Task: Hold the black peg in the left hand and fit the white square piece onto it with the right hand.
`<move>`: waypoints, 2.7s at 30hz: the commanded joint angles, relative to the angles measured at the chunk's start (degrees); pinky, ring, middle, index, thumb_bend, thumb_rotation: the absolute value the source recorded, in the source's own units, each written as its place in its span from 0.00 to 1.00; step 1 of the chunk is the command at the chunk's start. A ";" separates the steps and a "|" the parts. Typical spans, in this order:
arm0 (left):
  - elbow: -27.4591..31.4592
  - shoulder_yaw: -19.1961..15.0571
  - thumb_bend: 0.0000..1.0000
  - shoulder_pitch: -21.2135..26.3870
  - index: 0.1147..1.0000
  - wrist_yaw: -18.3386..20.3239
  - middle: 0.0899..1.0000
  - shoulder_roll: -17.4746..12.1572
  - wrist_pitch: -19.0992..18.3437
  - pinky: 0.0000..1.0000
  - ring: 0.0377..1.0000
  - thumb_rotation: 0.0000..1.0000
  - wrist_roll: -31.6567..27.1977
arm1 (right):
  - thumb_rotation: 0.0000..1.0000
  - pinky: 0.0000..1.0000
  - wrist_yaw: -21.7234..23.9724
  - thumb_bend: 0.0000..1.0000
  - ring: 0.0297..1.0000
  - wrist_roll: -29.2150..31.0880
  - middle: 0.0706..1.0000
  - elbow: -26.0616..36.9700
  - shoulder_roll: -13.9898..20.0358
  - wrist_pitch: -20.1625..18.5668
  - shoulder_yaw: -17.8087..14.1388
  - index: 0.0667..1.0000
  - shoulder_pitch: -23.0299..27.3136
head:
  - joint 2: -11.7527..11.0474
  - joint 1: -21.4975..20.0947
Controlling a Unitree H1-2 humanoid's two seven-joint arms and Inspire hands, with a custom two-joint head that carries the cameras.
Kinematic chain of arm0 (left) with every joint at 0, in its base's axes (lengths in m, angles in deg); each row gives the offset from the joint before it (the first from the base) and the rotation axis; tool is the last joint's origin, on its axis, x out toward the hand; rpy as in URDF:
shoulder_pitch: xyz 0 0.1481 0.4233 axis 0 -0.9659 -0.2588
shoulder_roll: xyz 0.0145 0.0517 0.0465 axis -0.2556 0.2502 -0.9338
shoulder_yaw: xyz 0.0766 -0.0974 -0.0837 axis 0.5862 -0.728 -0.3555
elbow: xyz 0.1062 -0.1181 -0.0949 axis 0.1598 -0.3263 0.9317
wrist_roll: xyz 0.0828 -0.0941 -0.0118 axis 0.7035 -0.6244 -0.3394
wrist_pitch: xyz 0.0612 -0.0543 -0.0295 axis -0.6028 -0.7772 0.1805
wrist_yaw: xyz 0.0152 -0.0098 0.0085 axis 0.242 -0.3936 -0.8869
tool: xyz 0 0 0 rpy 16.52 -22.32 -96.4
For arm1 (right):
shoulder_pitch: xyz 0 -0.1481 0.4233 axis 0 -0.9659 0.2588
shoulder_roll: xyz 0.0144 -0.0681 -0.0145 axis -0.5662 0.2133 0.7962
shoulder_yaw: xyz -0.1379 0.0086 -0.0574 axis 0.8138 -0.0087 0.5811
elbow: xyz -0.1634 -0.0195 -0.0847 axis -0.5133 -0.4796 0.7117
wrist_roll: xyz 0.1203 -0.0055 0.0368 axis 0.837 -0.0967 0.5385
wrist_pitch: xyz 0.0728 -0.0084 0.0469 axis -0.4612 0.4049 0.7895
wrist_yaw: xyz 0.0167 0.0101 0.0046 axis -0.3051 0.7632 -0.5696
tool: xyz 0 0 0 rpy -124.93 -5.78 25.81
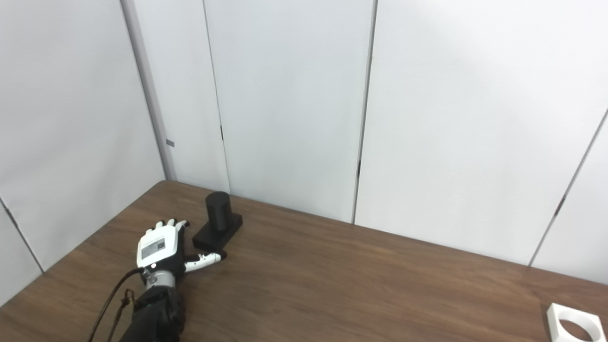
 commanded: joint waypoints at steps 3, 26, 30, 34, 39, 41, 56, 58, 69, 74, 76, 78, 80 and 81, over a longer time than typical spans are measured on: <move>-0.96 0.16 1.00 4.20 0.85 -2.32 0.95 -0.76 0.27 1.00 0.98 0.68 0.48 | 1.00 0.92 -0.50 0.85 0.89 -0.57 0.81 -0.73 -1.36 1.25 0.32 0.92 -1.16 | 0.16 0.03; -12.70 -0.93 0.94 10.48 0.78 -8.24 0.91 1.11 0.27 1.00 0.95 0.67 -1.44 | 0.99 0.98 -0.79 0.82 0.91 -1.30 0.83 0.38 -1.60 0.91 0.75 0.95 -1.86 | 0.50 -0.65; -13.73 -1.05 0.92 10.95 0.78 -9.36 0.90 1.41 0.27 1.00 0.94 0.64 -1.54 | 0.98 0.97 -1.03 0.82 0.91 -1.30 0.83 0.98 -1.81 0.14 0.78 0.95 -2.02 | 0.67 -0.68; -15.24 -1.01 0.89 11.51 0.75 -10.73 0.89 1.56 0.27 1.00 0.93 0.61 -1.94 | 0.99 0.99 -0.95 0.81 0.92 -1.34 0.84 1.03 -1.67 0.20 0.87 0.96 -2.06 | 0.67 -0.68; -16.11 -0.40 0.86 11.61 0.71 -12.53 0.87 1.40 0.29 1.00 0.91 0.58 -2.78 | 0.99 1.00 -0.93 0.80 0.92 -1.30 0.84 1.25 -1.66 0.19 0.93 0.97 -2.16 | 0.88 -0.80; -16.36 0.10 0.85 11.54 0.68 -13.40 0.85 1.18 0.29 1.00 0.90 0.56 -3.18 | 0.99 1.00 -0.98 0.80 0.93 -1.29 0.84 1.45 -1.71 -0.12 0.94 0.97 -2.20 | 0.88 -0.80; -15.04 4.24 0.51 9.89 0.41 -18.19 0.71 -0.78 1.73 0.99 0.84 0.07 -11.35 | 1.00 1.00 -1.02 0.76 0.93 -1.51 0.84 1.45 -1.57 -0.12 0.89 0.97 -2.09 | 1.41 -0.80; -14.97 4.71 0.51 9.81 0.41 -18.46 0.71 -1.00 1.78 0.99 0.84 0.06 -12.47 | 1.00 1.00 -1.01 0.76 0.93 -1.47 0.84 1.42 -1.56 -0.09 0.88 0.98 -2.01 | 1.43 -0.84; -13.91 6.70 0.52 8.95 0.42 -18.96 0.69 -1.82 3.22 0.87 0.81 0.05 -16.42 | 0.99 1.00 -1.19 0.77 0.93 -1.57 0.83 1.82 -1.67 -1.07 0.90 0.97 -1.84 | 1.95 -1.18; -11.57 7.21 0.51 7.49 0.42 -17.77 0.69 -2.01 5.02 0.82 0.80 0.05 -18.30 | 0.99 1.00 -1.07 0.77 0.92 -1.34 0.83 2.02 -1.72 -1.33 1.12 0.97 -1.86 | 2.26 -2.04; -10.29 8.00 0.51 6.64 0.42 -16.84 0.69 -2.28 6.23 0.78 0.79 0.05 -18.84 | 0.99 1.00 -0.62 0.75 0.93 -1.22 0.86 1.90 -1.40 -0.99 1.38 0.99 -1.97 | 2.44 -2.54; -8.68 9.18 0.51 5.54 0.42 -15.94 0.69 -2.62 7.90 0.72 0.77 0.05 -18.91 | 0.98 1.00 -0.40 0.74 0.95 -1.09 0.88 1.72 -1.32 -0.55 1.58 1.00 -1.97 | 2.60 -3.02; -6.12 10.20 0.51 4.19 0.42 -14.02 0.69 -2.82 9.18 0.68 0.74 0.05 -19.70 | 0.98 1.00 -0.31 0.72 0.95 -0.83 0.89 1.50 -1.40 -0.31 1.66 1.00 -1.90 | 2.85 -3.68; -4.33 10.65 0.51 3.39 0.42 -12.73 0.70 -2.80 9.31 0.68 0.75 0.05 -20.07 | 0.98 1.00 -0.23 0.72 0.96 -0.65 0.89 1.36 -1.44 -0.10 1.68 1.00 -1.86 | 2.89 -3.78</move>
